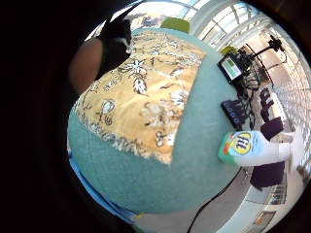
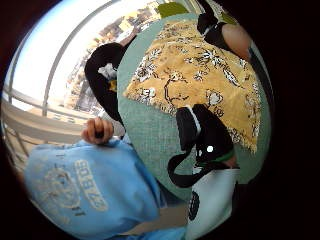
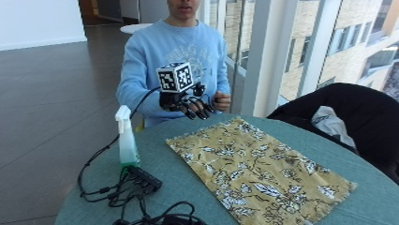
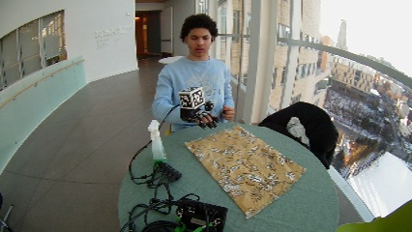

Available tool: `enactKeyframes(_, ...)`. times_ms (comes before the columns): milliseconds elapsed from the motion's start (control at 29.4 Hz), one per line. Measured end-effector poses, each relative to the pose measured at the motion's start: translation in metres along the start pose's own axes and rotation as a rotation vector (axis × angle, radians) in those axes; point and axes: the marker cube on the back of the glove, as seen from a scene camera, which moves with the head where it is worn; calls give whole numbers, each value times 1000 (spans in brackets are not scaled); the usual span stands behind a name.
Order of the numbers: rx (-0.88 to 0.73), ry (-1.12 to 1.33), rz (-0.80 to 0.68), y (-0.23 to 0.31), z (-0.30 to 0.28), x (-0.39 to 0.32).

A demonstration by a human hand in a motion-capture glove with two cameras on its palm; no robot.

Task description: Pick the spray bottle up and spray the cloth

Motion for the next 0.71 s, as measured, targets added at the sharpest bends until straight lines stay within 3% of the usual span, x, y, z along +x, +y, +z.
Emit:
enactKeyframes(374, 24, 1, 29, 12, -5, 11)
enactKeyframes(714, 284, -137, 285, 75, -38, 34)
